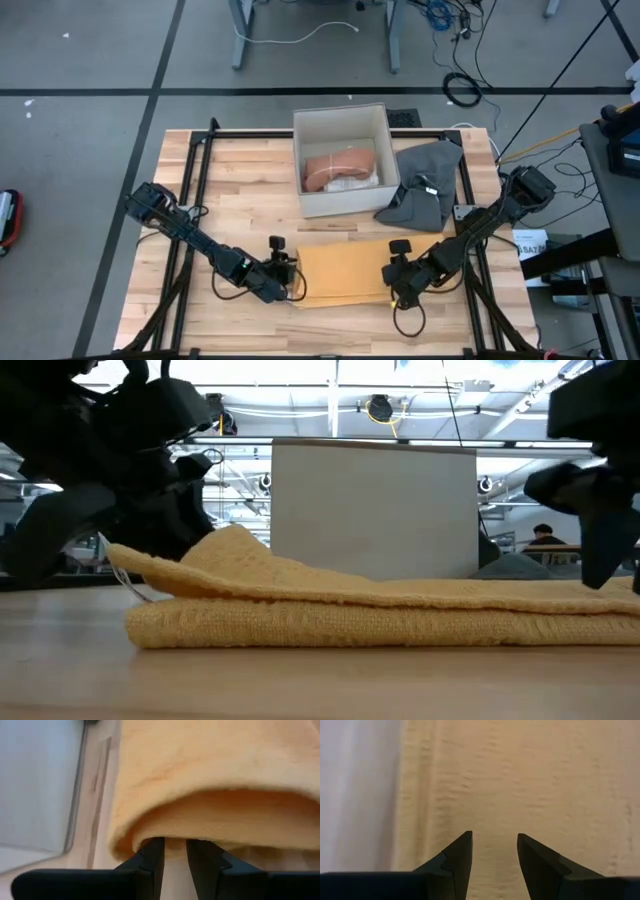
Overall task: Fold towel
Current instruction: Fold the orange towel
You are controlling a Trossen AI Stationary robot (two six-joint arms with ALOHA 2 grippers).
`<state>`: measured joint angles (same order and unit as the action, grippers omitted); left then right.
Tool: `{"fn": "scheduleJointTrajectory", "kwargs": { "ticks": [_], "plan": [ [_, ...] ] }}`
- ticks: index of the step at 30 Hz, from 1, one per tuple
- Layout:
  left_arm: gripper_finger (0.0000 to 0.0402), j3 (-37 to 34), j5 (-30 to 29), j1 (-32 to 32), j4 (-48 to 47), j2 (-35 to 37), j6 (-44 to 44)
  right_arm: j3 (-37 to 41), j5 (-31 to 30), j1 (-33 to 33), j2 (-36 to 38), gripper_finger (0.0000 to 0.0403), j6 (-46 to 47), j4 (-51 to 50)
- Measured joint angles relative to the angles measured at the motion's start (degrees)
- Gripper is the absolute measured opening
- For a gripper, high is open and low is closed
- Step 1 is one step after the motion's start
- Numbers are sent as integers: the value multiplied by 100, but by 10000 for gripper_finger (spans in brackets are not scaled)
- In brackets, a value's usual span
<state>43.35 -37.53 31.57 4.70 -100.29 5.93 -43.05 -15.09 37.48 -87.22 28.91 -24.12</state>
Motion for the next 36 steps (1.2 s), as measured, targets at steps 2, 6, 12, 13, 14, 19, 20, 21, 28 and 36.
{"fn": "scheduleJointTrajectory", "kwargs": {
  "ticks": [2, 6, 12, 13, 14, 19, 20, 21, 28, 36],
  "plan": [
    [87, 0, 4, 2, -332, 2, 218, 85, 9, -53, 0, 143, 50, 2],
    [87, -31, 205, 82, -634, 2, 575, 225, 223, -73, 0, 143, 203, -279],
    [87, -104, 338, 296, -335, 2, 555, 228, 387, -74, 37, 143, 361, -1018],
    [87, -104, 339, 329, -324, 2, 542, 228, 403, -81, 42, 143, 348, -1079],
    [87, -107, 338, 366, -277, 2, 488, 228, 412, -95, 42, 143, 340, -1111],
    [87, -109, 343, 383, 312, 2, 49, 245, 461, -155, 153, 143, 279, -1042],
    [87, -109, 343, 341, 435, 2, -39, 253, 458, -180, 195, 143, 278, -990],
    [87, -107, 342, 304, 533, 1, -116, 263, 435, -198, 247, 143, 277, -891],
    [87, -107, 506, -103, 575, -66, -197, 256, 17, -306, 431, 143, 10, 60],
    [87, -109, 603, -330, 1485, -461, -771, 252, -157, -575, 431, 144, -496, 763]
  ]
}}
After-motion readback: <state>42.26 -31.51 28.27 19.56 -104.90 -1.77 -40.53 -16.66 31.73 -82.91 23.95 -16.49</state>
